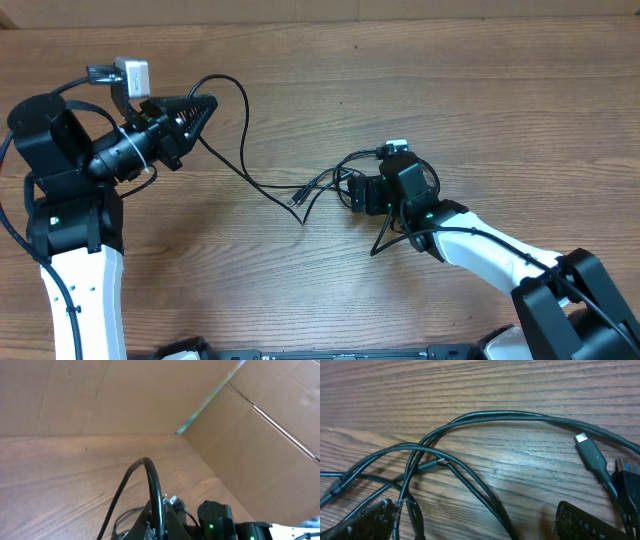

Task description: Untangle cables

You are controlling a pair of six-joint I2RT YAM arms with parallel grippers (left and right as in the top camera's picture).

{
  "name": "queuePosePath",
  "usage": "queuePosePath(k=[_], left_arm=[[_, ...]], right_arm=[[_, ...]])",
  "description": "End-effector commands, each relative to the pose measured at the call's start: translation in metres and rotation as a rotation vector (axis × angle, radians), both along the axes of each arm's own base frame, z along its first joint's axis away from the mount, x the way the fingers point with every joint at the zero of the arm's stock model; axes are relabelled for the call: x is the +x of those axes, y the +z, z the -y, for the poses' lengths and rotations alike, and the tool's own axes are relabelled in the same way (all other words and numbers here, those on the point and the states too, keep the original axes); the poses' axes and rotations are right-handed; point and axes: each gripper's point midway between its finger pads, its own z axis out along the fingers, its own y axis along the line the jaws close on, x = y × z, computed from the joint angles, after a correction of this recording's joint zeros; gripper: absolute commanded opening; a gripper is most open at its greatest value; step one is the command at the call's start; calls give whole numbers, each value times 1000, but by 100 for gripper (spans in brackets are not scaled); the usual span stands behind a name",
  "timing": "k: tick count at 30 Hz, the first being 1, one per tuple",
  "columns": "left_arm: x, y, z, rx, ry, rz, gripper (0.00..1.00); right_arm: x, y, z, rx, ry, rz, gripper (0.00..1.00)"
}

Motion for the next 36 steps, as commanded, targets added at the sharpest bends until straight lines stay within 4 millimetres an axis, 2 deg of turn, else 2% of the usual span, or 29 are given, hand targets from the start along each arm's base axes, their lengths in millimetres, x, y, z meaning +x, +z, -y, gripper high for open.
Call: queuePosePath(k=[1,6,10,17,25,32,33,36], left_arm=[[-4,12,1,8,10,28,4],[-5,10,1,-31,19,-26,4],[-6,7,1,-35,19,-43,4],[-6,6,1,-49,22,-63,4],[-6,6,1,-49,23,-64,4],[-5,6,1,-48,26,-65,4],[-5,6,1,-48,25,-64,4],[-4,9,-1,-25,28,-24,4]], right_arm=[[7,0,0,-44,5,30,100],[0,-15,-9,-16,50,-22,100],[2,-8,-25,53,99,-7,100],[12,-3,-31,55,131,55,100],[9,-29,-39,-9,213,49,100],[19,-41,-19,-115,123,71,99],[20,-40,-15,-128,97,76,96],[29,-39,9,-136,-95,81,93]])
